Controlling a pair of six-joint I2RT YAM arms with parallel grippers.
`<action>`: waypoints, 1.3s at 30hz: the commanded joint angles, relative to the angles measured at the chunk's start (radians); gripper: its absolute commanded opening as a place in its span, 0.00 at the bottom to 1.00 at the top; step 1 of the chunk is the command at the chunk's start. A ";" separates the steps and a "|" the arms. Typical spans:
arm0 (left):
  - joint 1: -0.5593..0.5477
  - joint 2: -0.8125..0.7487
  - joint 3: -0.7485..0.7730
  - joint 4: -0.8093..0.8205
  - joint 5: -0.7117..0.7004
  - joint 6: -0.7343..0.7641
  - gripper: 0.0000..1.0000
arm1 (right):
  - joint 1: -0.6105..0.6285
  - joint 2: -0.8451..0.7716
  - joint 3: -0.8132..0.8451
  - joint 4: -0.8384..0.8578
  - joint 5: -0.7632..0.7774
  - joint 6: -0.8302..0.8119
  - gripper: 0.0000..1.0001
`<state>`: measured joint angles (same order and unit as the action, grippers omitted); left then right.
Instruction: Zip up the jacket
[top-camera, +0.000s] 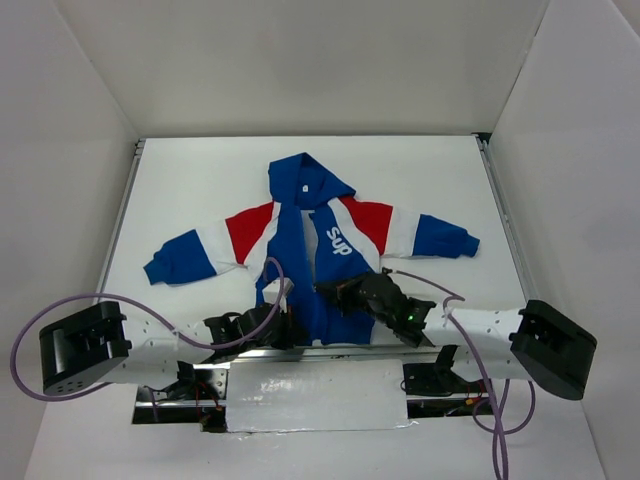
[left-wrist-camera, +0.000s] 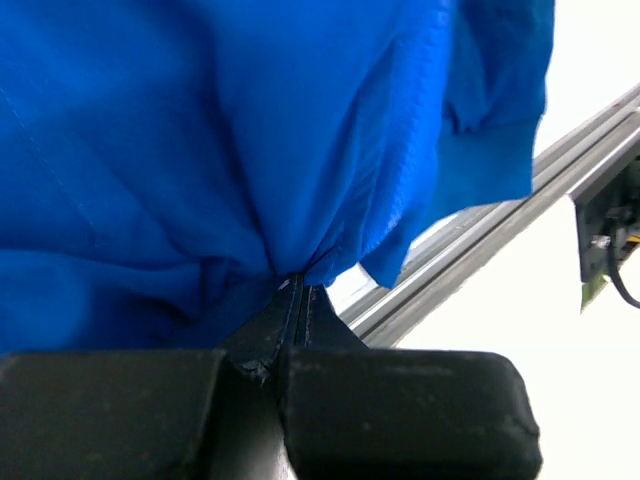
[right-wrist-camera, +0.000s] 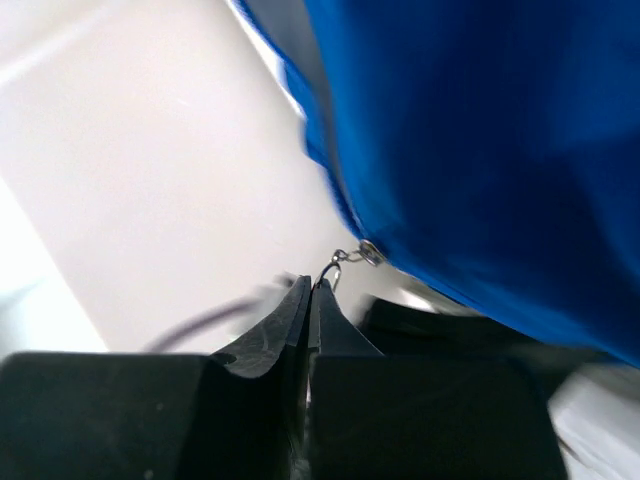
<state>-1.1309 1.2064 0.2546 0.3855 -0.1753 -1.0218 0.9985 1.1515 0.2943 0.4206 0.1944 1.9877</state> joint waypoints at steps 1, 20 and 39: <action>-0.027 0.042 -0.005 -0.112 0.025 0.026 0.00 | -0.070 -0.030 0.104 0.064 0.079 0.134 0.00; -0.044 -0.079 0.023 -0.256 -0.118 -0.054 0.00 | -0.589 0.819 0.980 -0.107 -0.373 -0.363 0.00; -0.046 0.126 0.170 -0.344 -0.242 -0.064 0.00 | -0.701 0.979 1.497 -0.159 -0.722 -0.750 0.00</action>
<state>-1.1545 1.2819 0.4160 0.2195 -0.5434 -1.1015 0.3428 2.1490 1.8706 -0.0113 -0.5880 1.2606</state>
